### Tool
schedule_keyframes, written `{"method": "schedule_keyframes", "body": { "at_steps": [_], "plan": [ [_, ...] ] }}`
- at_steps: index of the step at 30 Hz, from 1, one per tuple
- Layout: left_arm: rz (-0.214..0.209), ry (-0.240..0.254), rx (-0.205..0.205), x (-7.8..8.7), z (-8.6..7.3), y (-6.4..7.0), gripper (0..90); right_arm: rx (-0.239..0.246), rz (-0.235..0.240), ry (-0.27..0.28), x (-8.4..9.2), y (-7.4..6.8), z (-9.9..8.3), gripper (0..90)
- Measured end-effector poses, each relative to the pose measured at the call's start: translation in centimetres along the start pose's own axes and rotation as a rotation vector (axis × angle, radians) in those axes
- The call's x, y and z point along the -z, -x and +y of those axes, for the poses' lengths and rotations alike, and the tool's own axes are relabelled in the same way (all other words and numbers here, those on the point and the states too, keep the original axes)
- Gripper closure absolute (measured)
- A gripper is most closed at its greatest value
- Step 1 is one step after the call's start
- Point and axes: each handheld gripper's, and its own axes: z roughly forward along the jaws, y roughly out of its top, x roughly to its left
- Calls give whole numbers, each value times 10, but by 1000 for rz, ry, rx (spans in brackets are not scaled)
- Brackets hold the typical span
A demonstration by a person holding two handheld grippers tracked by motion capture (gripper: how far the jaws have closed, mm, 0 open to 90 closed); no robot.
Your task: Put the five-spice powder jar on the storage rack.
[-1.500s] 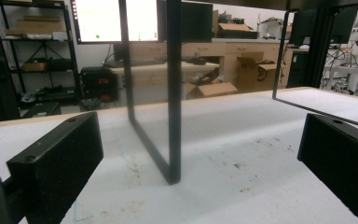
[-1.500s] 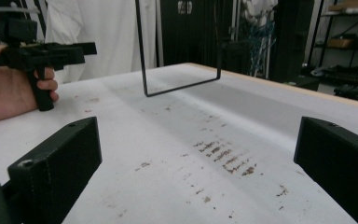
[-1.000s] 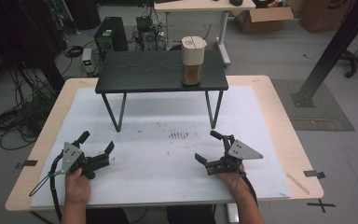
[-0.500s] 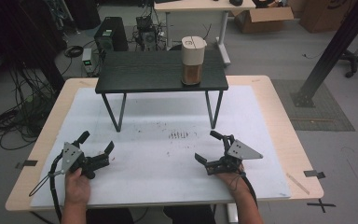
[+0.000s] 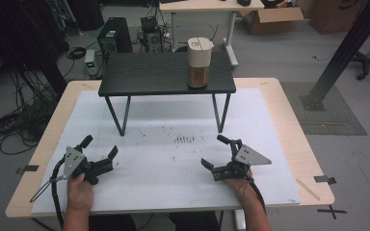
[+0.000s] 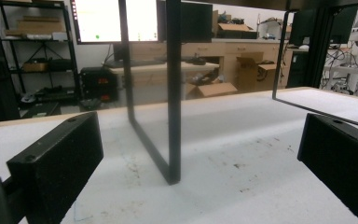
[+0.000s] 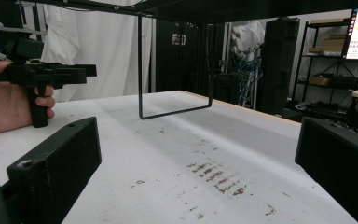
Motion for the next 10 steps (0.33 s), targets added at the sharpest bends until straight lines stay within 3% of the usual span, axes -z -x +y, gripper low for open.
{"method": "schedule_keyframes", "body": {
  "at_steps": [10],
  "plan": [
    [1,0,-1,0,0,0,5,0,2,4,0,0,0,0]
  ]
}}
